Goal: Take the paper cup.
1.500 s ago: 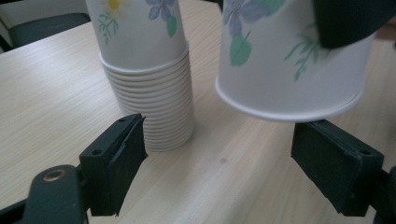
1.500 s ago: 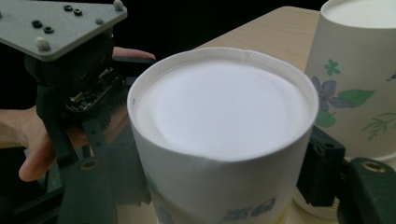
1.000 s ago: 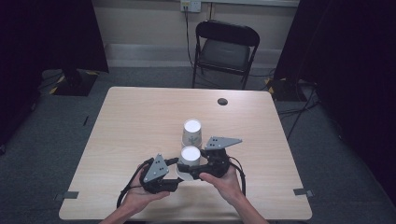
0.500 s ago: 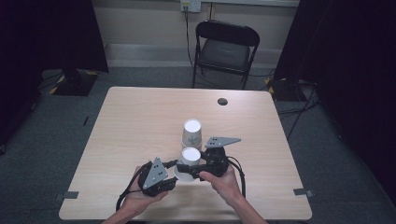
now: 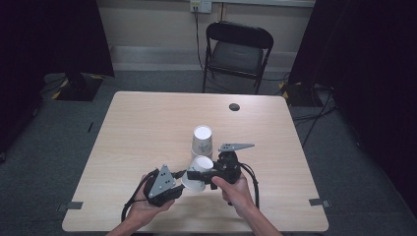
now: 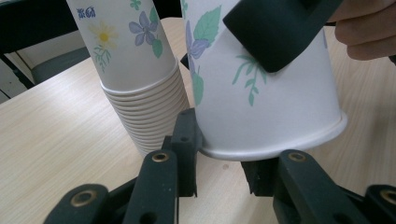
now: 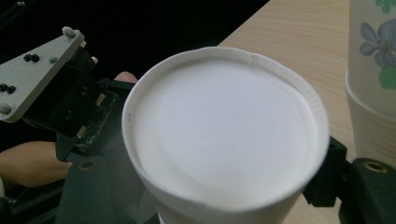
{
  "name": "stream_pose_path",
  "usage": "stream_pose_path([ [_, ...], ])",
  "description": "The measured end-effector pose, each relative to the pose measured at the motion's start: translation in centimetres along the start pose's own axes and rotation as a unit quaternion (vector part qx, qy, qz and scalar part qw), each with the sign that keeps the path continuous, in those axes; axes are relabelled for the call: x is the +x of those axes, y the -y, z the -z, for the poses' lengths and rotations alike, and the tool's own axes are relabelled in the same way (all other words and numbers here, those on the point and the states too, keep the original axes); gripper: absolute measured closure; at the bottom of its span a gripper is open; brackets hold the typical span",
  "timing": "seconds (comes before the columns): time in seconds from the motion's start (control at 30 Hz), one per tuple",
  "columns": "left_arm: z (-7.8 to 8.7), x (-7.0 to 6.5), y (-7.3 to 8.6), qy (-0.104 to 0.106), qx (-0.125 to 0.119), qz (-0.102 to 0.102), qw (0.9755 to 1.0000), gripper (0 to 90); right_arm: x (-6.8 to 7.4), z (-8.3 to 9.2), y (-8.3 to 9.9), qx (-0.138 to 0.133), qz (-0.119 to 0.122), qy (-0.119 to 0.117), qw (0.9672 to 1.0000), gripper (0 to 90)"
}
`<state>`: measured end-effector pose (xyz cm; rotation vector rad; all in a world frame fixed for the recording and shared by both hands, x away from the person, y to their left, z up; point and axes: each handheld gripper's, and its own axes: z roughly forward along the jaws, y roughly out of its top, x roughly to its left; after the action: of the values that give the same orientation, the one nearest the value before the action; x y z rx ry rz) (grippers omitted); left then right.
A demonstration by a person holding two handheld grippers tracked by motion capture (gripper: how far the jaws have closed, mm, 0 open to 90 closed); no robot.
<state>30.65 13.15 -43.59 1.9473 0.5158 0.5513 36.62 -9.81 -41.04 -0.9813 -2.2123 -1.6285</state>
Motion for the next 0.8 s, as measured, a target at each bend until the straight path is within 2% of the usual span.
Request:
stream_pose_path([
  [0.2, 0.00, -0.03, 0.01, 0.003, 0.004, 0.001, 1.0000, 72.4, -0.15, -0.01, 0.07, 0.002, -0.008, 0.002, 1.0000, 28.0],
  [0.43, -0.10, 0.01, 0.18, 0.009, 0.006, 0.010, 0.9999, 72.7, -0.10, 0.06, 0.05, -0.005, 0.003, 0.013, 0.9999, 26.1],
  [0.63, -0.04, 0.16, 0.40, 0.008, 0.004, 0.023, 0.9997, 72.6, -0.02, 0.58, -0.16, -0.018, 0.009, 0.018, 0.9996, 27.6],
  [0.8, -0.05, 0.23, 0.49, 0.007, 0.006, 0.022, 0.9997, 72.5, 0.13, 0.87, -0.28, -0.025, 0.016, 0.020, 0.9994, 32.8],
])
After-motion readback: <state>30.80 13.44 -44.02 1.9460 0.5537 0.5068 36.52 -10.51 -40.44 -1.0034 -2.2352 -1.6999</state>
